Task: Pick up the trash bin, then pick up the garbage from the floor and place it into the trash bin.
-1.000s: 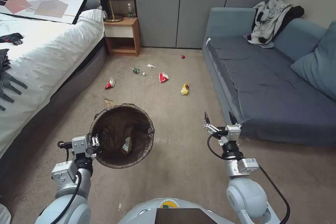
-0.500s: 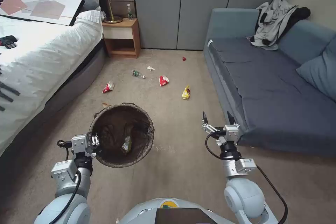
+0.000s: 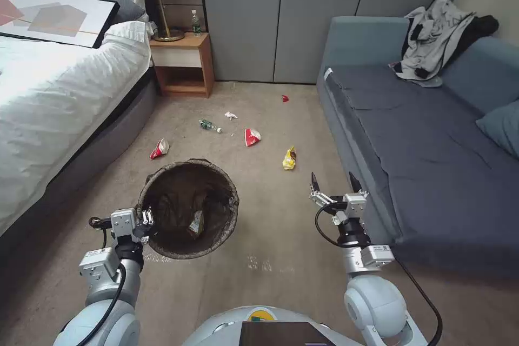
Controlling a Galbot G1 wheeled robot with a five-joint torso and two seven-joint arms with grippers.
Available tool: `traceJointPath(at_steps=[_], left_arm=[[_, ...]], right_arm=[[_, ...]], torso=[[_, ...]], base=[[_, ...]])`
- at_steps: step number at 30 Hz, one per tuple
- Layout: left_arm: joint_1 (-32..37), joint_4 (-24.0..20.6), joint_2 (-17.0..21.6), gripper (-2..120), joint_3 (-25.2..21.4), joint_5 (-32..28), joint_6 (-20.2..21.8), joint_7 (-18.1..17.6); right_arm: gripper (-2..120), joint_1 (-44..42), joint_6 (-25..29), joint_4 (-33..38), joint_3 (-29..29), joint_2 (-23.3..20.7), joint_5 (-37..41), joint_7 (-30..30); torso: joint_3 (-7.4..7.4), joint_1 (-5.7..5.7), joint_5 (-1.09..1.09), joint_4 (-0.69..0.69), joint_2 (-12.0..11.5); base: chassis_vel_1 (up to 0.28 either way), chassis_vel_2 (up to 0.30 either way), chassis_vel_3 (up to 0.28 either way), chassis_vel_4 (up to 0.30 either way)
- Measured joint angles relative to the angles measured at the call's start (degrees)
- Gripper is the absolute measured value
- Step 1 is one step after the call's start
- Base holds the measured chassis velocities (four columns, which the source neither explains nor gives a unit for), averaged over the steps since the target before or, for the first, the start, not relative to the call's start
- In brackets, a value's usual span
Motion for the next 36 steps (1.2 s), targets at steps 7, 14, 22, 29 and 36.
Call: traceJointPath(at_steps=[7,14,22,29,36], left_arm=[[0.1,0.0,0.0,4,0.0,0.1,0.0,0.0],[0.0,0.0,-0.1,4,0.0,0.1,0.0,0.1],[-0.1,0.0,-0.1,4,-0.1,0.1,0.0,0.1],[-0.2,0.0,-0.2,4,0.0,0.0,0.0,0.1],[-0.2,0.0,-0.2,4,0.0,0.0,0.0,0.0]], right_arm=[[100,0.0,0.2,-0.1,-0.2,0.0,0.0,0.2],[100,0.0,0.4,-0.2,-0.5,-0.1,-0.1,0.4],[100,-0.2,0.7,-0.2,-0.7,-0.1,-0.4,0.4],[100,-0.1,1.4,-0.5,-1.0,-0.2,-0.4,0.4],[100,0.0,1.0,-0.9,-0.6,-0.7,-0.2,0.4]], torso=[[-0.01,0.00,0.01,0.01,0.0],[0.00,0.00,0.03,0.01,0.0],[0.00,0.00,-0.01,0.00,0.0],[0.01,0.01,0.02,0.02,0.0],[-0.01,0.00,0.01,-0.01,0.0]], base=[[-0.212,0.215,0.208,-0.214],[-0.221,0.216,0.230,-0.220],[-0.232,0.229,0.225,-0.230],[-0.197,0.202,0.202,-0.190],[-0.065,0.040,0.042,-0.037]])
